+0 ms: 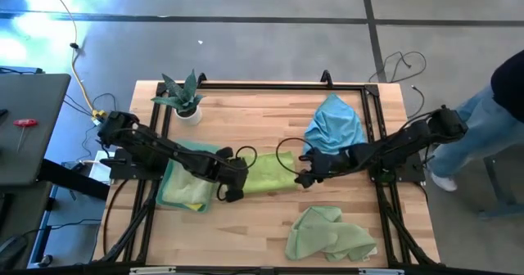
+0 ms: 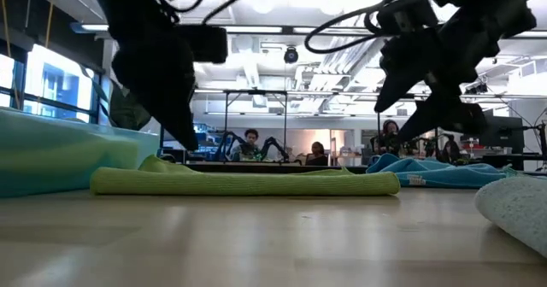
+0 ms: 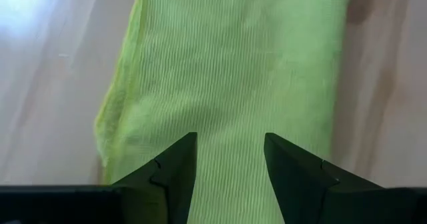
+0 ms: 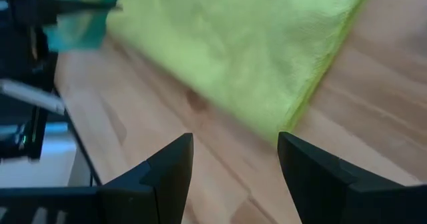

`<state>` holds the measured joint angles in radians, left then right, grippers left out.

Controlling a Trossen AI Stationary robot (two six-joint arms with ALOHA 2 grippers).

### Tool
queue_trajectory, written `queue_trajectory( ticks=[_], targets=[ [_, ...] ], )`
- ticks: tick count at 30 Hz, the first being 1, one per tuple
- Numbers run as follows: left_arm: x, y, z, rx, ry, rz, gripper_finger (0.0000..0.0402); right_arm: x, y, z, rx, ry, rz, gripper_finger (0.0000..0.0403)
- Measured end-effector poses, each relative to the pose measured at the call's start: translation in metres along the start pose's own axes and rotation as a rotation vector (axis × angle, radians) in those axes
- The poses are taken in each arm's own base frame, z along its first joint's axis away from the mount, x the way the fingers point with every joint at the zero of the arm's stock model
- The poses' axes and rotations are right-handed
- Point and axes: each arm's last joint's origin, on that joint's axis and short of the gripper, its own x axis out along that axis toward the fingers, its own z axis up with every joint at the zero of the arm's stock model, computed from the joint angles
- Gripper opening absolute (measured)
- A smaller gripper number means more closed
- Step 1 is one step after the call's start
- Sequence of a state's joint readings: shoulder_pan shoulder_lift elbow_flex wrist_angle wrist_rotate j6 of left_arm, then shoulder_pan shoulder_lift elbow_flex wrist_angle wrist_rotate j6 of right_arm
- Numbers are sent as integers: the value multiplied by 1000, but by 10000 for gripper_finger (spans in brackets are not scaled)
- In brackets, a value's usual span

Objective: Fold microfiber towels
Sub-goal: Fold the light green microfiber towel

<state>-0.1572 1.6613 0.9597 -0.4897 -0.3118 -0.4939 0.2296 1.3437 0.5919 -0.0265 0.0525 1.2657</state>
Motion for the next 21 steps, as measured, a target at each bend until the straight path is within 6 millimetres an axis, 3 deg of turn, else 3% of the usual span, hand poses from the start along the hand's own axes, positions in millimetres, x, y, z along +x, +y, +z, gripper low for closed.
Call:
queue_trajectory(
  ticks=[7, 21],
  targets=[
    [20, -10, 11, -40, -116, -60, 165, 2, -3, -2, 163, -112, -64, 211],
    [62, -22, 15, -32, -181, -112, 165, 32, -6, -26, 358, -64, -115, 211]
  ],
)
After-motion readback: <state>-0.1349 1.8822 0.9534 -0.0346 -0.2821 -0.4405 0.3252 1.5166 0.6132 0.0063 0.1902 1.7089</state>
